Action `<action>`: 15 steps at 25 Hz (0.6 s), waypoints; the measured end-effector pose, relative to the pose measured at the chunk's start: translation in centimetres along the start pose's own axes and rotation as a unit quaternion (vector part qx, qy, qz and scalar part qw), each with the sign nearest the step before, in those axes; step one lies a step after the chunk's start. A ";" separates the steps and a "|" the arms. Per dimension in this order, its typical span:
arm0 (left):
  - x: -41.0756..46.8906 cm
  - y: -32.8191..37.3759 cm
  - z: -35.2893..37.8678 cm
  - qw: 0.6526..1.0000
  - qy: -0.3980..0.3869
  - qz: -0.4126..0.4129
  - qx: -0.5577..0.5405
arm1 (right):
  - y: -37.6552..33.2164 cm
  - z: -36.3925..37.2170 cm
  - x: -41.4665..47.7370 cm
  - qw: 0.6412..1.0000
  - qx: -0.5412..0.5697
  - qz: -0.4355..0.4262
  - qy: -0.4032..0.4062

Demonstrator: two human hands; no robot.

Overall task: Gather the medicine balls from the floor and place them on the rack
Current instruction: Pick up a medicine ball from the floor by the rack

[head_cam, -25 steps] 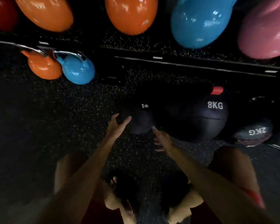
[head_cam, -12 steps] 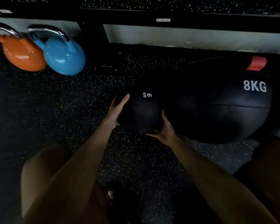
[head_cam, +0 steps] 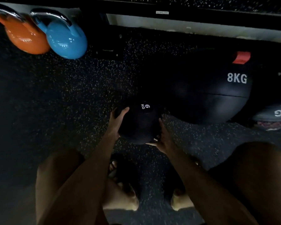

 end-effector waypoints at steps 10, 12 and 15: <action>-28.5 5.4 -6.7 0.995 0.003 -0.046 -0.090 | -4.4 4.2 -31.5 0.991 -0.113 -0.053 0.049; -35.1 9.9 -6.5 0.994 -0.024 -0.015 -0.103 | -7.3 6.2 -38.5 0.986 -0.132 -0.092 0.050; -43.7 17.3 -6.0 0.991 -0.039 0.041 -0.120 | -12.1 9.7 -47.2 0.970 -0.158 -0.176 0.058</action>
Point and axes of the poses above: each hand's wrist, its own x-axis towards the middle knuckle, its own z-axis out of the palm, y = z × x, the point moved 5 cm from there along x, towards the middle knuckle, and after that the axes turned 13 degrees about -x, right-handed, at the moved point
